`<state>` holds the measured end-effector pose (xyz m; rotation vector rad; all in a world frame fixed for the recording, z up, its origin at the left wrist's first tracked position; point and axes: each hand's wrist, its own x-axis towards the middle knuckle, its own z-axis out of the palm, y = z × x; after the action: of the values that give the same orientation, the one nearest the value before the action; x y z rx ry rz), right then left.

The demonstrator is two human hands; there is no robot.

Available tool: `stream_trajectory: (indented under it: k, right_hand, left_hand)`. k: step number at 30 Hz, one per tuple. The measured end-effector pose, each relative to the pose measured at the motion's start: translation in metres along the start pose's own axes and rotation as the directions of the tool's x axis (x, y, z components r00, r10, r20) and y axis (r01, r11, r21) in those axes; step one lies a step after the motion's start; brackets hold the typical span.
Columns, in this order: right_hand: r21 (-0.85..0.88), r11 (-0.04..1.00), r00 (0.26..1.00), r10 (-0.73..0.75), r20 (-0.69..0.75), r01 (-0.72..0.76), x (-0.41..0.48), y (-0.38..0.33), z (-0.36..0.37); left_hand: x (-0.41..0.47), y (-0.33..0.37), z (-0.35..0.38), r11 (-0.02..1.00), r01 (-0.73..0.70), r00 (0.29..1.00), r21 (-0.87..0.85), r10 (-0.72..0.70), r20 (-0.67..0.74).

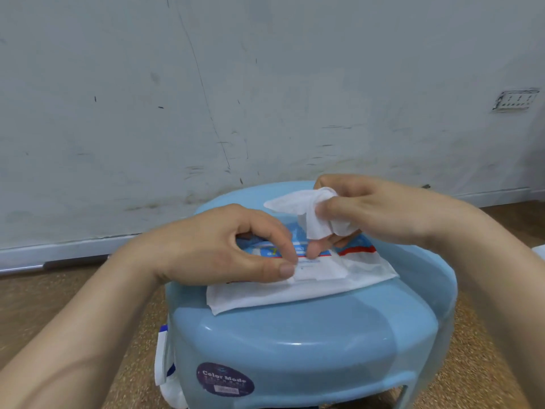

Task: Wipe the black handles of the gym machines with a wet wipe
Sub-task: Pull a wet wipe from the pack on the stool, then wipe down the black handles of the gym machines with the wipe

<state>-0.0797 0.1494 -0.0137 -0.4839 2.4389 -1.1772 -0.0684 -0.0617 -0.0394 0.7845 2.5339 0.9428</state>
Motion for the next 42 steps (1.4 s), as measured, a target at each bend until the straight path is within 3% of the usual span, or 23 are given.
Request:
stream_trajectory:
  k: [2,4,7,8,10,12,13,16,19,21,23,25,27,30,32,34,39,42]
  right_hand:
    - [-0.118,0.993,1.0,-0.025,-0.003,0.024,0.002,0.0,0.002]
    - [-0.196,0.98,0.998,-0.042,-0.038,0.034,0.004,0.001,0.007]
    - [-0.028,1.0,0.975,0.0,-0.22,-0.006,0.004,0.005,0.011]
    - [0.036,0.999,0.967,0.036,-0.251,-0.028,0.002,0.003,0.01]
    - [0.059,0.996,0.97,0.084,-0.228,-0.072,-0.006,-0.005,0.003]
    - [0.066,0.991,0.982,0.123,-0.142,-0.115,-0.02,-0.024,-0.011]
    - [0.112,0.985,0.987,0.143,-0.077,-0.134,-0.027,-0.038,-0.019]
    - [0.317,0.926,0.977,0.176,0.119,-0.205,-0.057,-0.087,-0.046]
    - [0.288,0.925,0.963,0.201,0.181,-0.247,-0.09,-0.131,-0.084]
    - [0.219,0.95,0.975,0.208,0.085,-0.222,-0.113,-0.162,-0.114]
    - [0.289,0.94,0.969,0.22,-0.112,-0.18,-0.136,-0.198,-0.145]
    - [0.471,0.869,0.937,0.278,-0.21,-0.152,-0.159,-0.234,-0.174]
    - [0.659,0.735,0.917,0.358,-0.176,-0.16,-0.18,-0.263,-0.2]
    - [0.932,0.334,0.915,0.403,-0.005,-0.142,-0.211,-0.301,-0.235]
    - [0.99,0.13,0.918,0.397,-0.003,-0.054,-0.229,-0.321,-0.257]
    - [0.997,0.069,0.91,0.41,-0.064,0.039,-0.245,-0.337,-0.274]
    - [0.971,0.202,0.816,0.535,-0.217,0.125,-0.279,-0.354,-0.299]
    - [0.946,0.3,0.748,0.597,-0.289,0.126,-0.31,-0.359,-0.31]
  left_hand:
    - [0.001,0.004,0.008,0.999,0.027,0.992,0.047,-0.021,-0.121]
    - [0.001,0.009,0.016,0.964,0.045,0.965,0.261,0.026,-0.262]
    - [-0.006,0.021,0.018,0.918,0.127,0.966,0.375,-0.028,-0.258]
    - [-0.009,0.026,0.018,0.932,0.165,0.961,0.322,-0.078,-0.265]
    - [-0.016,0.04,0.017,0.976,0.219,0.882,-0.012,-0.203,-0.425]
    - [-0.021,0.068,0.007,0.918,0.166,0.778,-0.359,-0.346,-0.525]
    - [-0.023,0.084,0.001,0.879,0.139,0.767,-0.457,-0.387,-0.512]
    - [-0.03,0.139,-0.025,0.834,0.141,0.8,-0.533,-0.413,-0.436]
    - [-0.042,0.192,-0.058,0.824,0.156,0.761,-0.544,-0.452,-0.465]
    - [-0.049,0.233,-0.087,0.775,0.171,0.729,-0.608,-0.515,-0.451]
    - [-0.056,0.275,-0.117,0.705,0.176,0.703,-0.687,-0.578,-0.413]
    - [-0.059,0.318,-0.146,0.635,0.152,0.676,-0.758,-0.626,-0.389]
    - [-0.059,0.361,-0.172,0.595,0.103,0.63,-0.797,-0.659,-0.411]
    - [-0.057,0.419,-0.2,0.592,0.034,0.575,-0.805,-0.671,-0.468]
    - [-0.054,0.451,-0.213,0.573,0.001,0.57,-0.819,-0.674,-0.47]
    - [-0.049,0.475,-0.222,0.581,-0.025,0.59,-0.814,-0.648,-0.481]
    - [-0.035,0.514,-0.239,0.592,-0.081,0.668,-0.802,-0.565,-0.484]
    - [-0.024,0.526,-0.243,0.479,-0.131,0.748,-0.868,-0.527,-0.404]
